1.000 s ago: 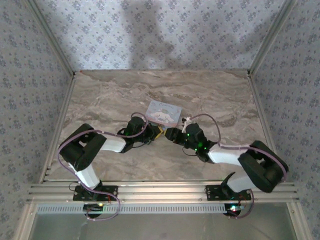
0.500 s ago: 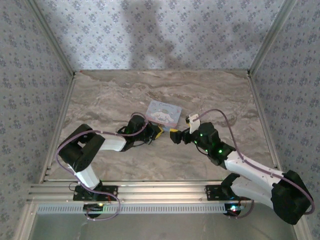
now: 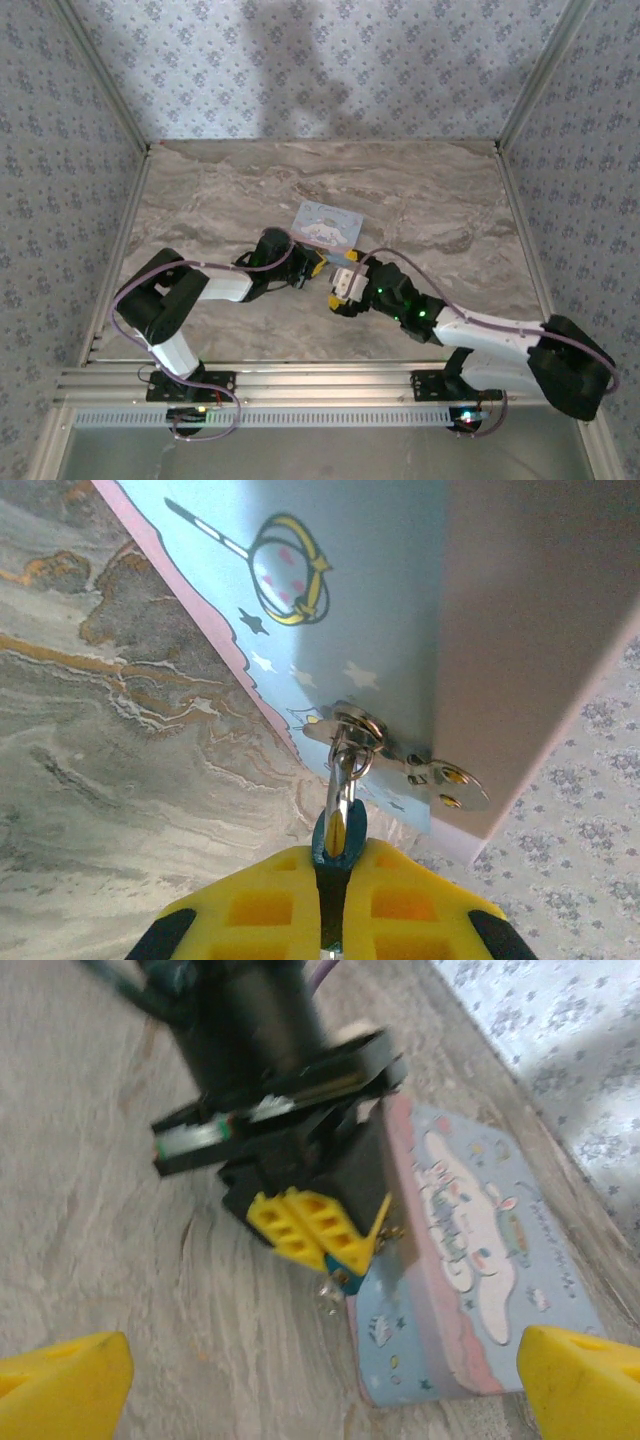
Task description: Unlock a padlock with a key
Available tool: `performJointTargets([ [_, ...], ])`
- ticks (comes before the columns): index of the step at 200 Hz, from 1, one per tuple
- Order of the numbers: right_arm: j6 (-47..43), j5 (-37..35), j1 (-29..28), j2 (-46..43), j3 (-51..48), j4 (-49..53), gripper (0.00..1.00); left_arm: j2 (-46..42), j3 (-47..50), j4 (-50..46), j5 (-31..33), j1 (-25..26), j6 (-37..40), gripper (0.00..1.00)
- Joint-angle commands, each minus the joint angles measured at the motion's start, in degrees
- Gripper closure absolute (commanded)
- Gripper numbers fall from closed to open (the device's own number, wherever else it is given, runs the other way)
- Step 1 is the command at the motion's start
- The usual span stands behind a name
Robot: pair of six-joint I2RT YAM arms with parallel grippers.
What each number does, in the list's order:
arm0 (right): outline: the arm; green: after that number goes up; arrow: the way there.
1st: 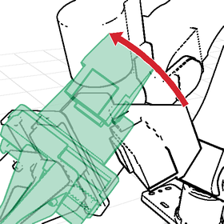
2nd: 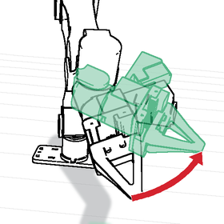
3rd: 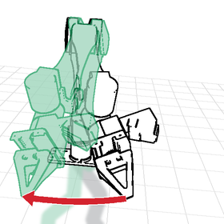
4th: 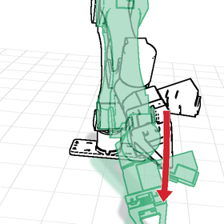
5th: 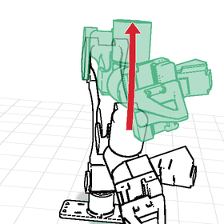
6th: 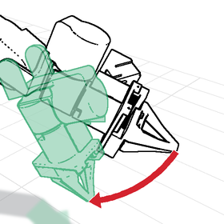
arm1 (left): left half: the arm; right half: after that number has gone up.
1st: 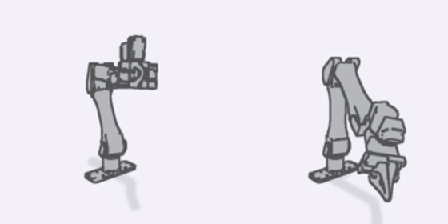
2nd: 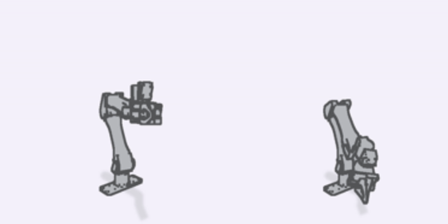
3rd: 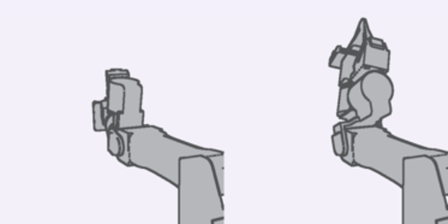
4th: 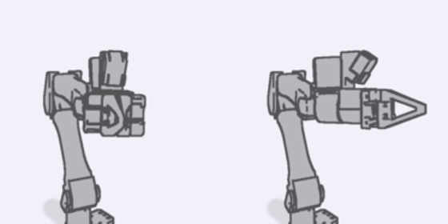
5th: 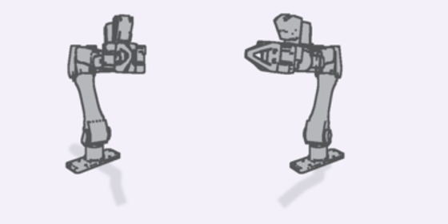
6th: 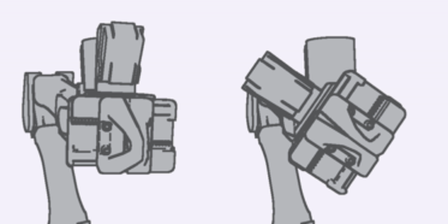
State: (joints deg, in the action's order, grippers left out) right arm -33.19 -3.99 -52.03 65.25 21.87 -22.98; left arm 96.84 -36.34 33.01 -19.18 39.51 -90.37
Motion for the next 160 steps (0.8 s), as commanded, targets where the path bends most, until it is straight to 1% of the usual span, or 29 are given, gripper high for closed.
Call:
performJointTargets([
  [1,-5.14,-3.85,-1.22,3.77,-0.28,-5.36,0.06,-1.12,-0.91,-1.46,-2.04,0.31,-2.29,1.00],
  [16,-4.33,-4.02,-1.27,6.80,0.70,-6.39,0.11,-1.21,-1.00,-1.53,-2.08,0.40,-2.41,1.00],
  [32,-4.32,-4.18,-1.17,9.46,0.85,-9.04,0.11,-1.13,-1.01,-1.45,-2.18,0.49,-2.48,1.00],
  [41,-4.09,-4.14,-1.01,10.78,1.16,-10.25,0.14,-1.12,-1.05,-1.46,-2.26,0.53,-2.47,1.00],
  [67,-3.12,-3.13,0.36,14.69,2.92,-11.30,0.26,-1.12,-1.15,-1.37,-2.43,0.57,-2.50,1.00],
  [78,-2.97,-3.06,0.80,16.31,3.37,-12.22,0.29,-1.12,-1.19,-1.45,-2.44,0.58,-2.51,1.00],
  [94,-2.80,-3.86,1.27,18.47,4.12,-13.85,0.34,-1.12,-1.19,-1.41,-2.53,0.66,-2.57,1.00],
  [116,-2.28,-4.51,1.41,20.51,5.40,-14.28,0.46,-1.04,-1.17,-1.35,-2.53,0.71,-2.62,1.00],
  [140,-1.62,-5.27,1.49,22.16,5.84,-15.22,0.54,-1.12,-1.19,-1.36,-2.62,0.76,-2.62,1.00],
  [151,-1.40,-5.96,1.49,22.78,5.91,-15.80,0.59,-1.03,-1.18,-1.37,-2.67,0.82,-2.64,1.00],
  [160,-1.38,-6.34,1.54,23.30,6.08,-16.35,0.61,-1.04,-1.19,-1.31,-2.67,0.77,-2.62,1.00],
])
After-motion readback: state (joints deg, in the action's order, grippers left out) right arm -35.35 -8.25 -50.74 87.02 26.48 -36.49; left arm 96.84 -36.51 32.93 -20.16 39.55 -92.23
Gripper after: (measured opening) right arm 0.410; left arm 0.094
